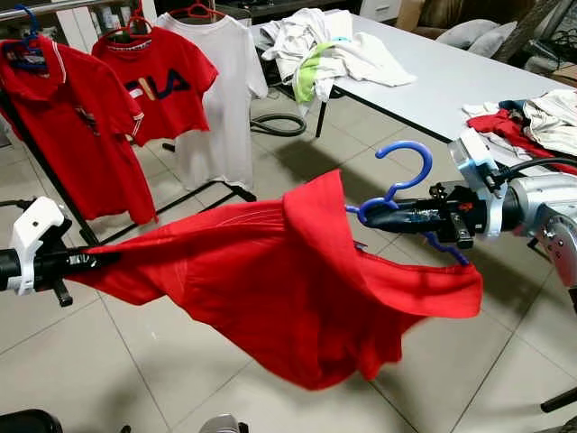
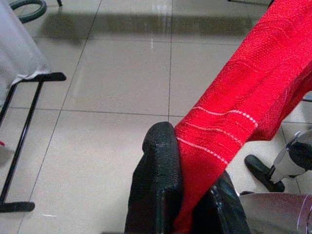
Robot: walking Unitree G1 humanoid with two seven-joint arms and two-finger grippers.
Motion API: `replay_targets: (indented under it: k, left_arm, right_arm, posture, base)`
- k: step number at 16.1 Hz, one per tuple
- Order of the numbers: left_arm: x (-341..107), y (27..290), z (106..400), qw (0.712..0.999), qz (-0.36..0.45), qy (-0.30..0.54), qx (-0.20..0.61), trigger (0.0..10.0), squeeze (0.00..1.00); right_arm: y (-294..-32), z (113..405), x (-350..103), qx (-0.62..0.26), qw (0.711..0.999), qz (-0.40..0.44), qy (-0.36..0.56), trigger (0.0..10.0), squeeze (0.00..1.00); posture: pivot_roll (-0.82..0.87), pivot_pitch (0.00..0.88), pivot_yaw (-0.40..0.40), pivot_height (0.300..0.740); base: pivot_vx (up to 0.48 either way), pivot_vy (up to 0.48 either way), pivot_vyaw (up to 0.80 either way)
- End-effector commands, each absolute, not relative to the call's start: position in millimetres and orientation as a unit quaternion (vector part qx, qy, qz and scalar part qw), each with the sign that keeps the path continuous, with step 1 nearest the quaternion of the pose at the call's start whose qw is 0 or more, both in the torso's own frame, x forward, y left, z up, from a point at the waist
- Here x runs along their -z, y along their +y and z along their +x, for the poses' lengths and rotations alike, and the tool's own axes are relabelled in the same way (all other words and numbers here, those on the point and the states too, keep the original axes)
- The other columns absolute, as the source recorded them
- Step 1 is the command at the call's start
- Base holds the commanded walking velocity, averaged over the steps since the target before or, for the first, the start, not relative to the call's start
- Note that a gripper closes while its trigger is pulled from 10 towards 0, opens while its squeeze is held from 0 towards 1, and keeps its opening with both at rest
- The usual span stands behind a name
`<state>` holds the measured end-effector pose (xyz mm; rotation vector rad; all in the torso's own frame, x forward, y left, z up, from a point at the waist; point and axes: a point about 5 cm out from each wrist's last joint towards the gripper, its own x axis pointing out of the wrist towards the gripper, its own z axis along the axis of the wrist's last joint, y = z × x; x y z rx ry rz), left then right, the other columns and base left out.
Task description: Hang hanger
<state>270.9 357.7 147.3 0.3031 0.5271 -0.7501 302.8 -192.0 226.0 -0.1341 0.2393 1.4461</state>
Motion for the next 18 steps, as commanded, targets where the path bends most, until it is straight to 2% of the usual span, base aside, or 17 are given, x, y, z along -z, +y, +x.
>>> replay_targets:
  k: [1, 2, 3, 4, 7, 11, 14, 15, 18]
  left_arm:
    - [-152, 369, 268, 0.888, 0.172, 0.266, 0.334, 0.0, 0.0]
    - [-150, 365, 269, 0.889, 0.156, 0.257, 0.346, 10.0, 0.0]
    - [-154, 355, 276, 0.894, 0.135, 0.224, 0.363, 10.0, 0.96]
    - [-158, 350, 280, 0.895, 0.131, 0.207, 0.373, 10.0, 1.0]
    - [-173, 341, 292, 0.897, 0.135, 0.168, 0.386, 10.0, 1.0]
    - [-195, 342, 300, 0.895, 0.156, 0.159, 0.386, 10.0, 1.0]
    - [-179, 358, 287, 0.88, 0.193, 0.231, 0.368, 10.0, 1.0]
    - [-177, 358, 286, 0.879, 0.19, 0.234, 0.368, 10.0, 1.0]
    - [-193, 338, 302, 0.896, 0.147, 0.148, 0.392, 10.0, 1.0]
  right_arm:
    - [-202, 304, -240, -0.649, 0.752, -0.074, 0.086, 0.0, 0.0]
    - [-201, 304, -239, -0.651, 0.751, -0.073, 0.086, 0.0, 0.0]
    - [-198, 303, -238, -0.654, 0.748, -0.071, 0.086, 0.0, 0.0]
    - [-197, 303, -238, -0.655, 0.748, -0.07, 0.086, 0.0, 0.0]
    - [-195, 305, -237, -0.653, 0.749, -0.073, 0.085, 0.0, 0.0]
    - [-194, 321, -227, -0.589, 0.794, -0.119, 0.095, 0.0, 0.0]
    - [-193, 331, -223, -0.547, 0.826, -0.108, 0.084, 0.0, 0.0]
    - [-193, 331, -224, -0.543, 0.829, -0.106, 0.082, 0.0, 0.0]
    - [-192, 329, -220, -0.555, 0.819, -0.119, 0.086, 0.0, 0.0]
  posture:
    - [-0.03, 0.0, -0.011, 0.74]
    - [-0.03, 0.0, -0.011, 0.74]
    - [-0.03, 0.0, -0.011, 0.74]
    - [-0.03, 0.0, -0.015, 0.74]
    - [-0.03, 0.0, -0.019, 0.74]
    - [-0.03, 0.0, -0.035, 0.74]
    - [-0.03, 0.0, -0.034, 0.74]
    - [-0.03, 0.0, -0.035, 0.74]
    - [-0.03, 0.0, -0.038, 0.74]
  base:
    - [0.0, 0.0, 0.0]
    - [0.0, 0.0, 0.0]
    - [0.0, 0.0, 0.0]
    - [0.0, 0.0, 0.0]
    - [0.0, 0.0, 0.0]
    - [0.0, 0.0, 0.0]
    - [0.0, 0.0, 0.0]
    - [0.0, 0.0, 0.0]
    - [0.0, 0.0, 0.0]
